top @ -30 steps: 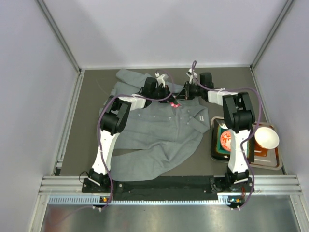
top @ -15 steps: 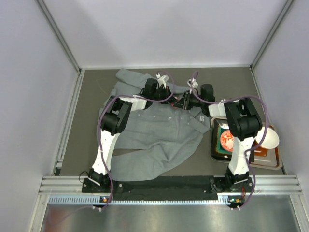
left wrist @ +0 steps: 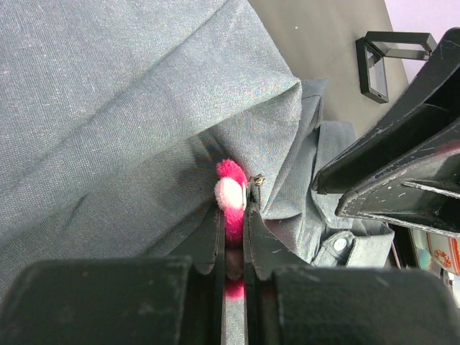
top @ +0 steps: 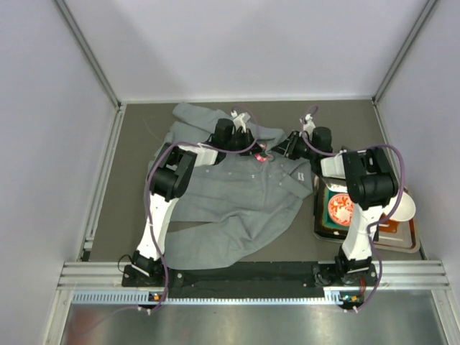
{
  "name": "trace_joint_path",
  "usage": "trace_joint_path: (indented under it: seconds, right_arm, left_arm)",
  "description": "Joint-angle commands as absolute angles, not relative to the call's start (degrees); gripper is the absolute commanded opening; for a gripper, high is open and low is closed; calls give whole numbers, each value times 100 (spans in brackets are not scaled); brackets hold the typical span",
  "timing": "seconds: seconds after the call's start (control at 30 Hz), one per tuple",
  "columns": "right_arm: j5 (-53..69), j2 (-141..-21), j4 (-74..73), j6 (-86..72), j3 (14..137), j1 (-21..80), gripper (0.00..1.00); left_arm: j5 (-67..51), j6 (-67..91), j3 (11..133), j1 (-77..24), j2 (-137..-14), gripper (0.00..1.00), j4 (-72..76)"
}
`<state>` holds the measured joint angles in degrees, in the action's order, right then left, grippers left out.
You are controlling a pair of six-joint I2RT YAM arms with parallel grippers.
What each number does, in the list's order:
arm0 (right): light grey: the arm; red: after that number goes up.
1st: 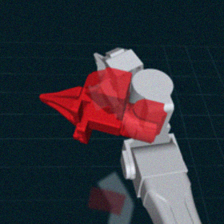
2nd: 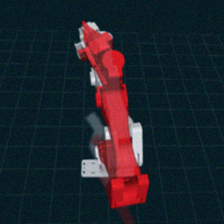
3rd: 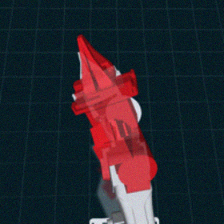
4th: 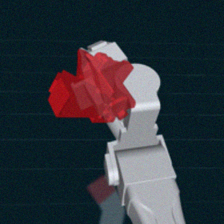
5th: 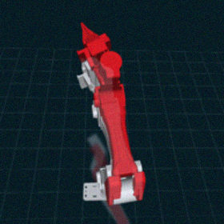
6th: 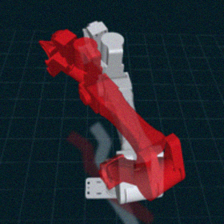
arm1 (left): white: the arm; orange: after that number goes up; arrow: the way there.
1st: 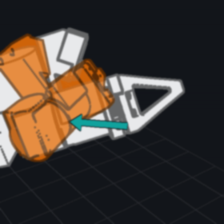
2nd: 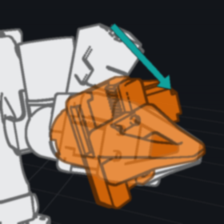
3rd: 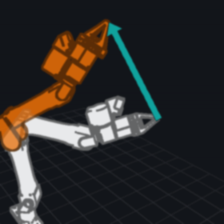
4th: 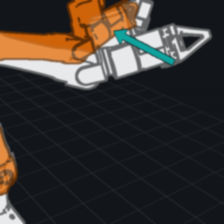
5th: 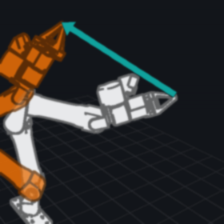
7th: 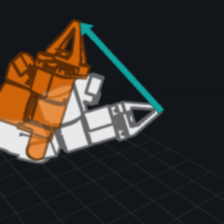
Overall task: Remove the brooch from the garment
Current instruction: Open the brooch with the flattened clothing.
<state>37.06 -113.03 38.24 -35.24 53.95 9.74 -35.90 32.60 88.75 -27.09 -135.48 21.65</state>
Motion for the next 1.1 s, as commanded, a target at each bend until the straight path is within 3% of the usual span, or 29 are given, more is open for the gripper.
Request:
trace_joint_path:
  seconds: [0.0, 0.1, 0.27, 0.7, 1.07]
  right_arm:
    - [3788, -11460, 4122, -3910, 5826, 1019, 24]
    - [3858, -11698, 4087, -4060, 5967, 1020, 22]
    - [3938, -11926, 4105, -4193, 6134, 1081, 10]
    - [4148, -12366, 3788, -4429, 6565, 1151, 11]
    - [4315, -12629, 3517, -4561, 6820, 1151, 2]
  left_arm:
    - [-3392, 3225, 8596, -2751, -13509, 0, 2082]
    - [-3401, 3261, 8482, -2760, -13439, 0, 2293]
    - [-3463, 3375, 8332, -2760, -13386, 0, 2610]
    - [-3507, 3384, 8288, -2812, -13359, 0, 2804]
    - [-3551, 3331, 8323, -2839, -13359, 0, 2769]
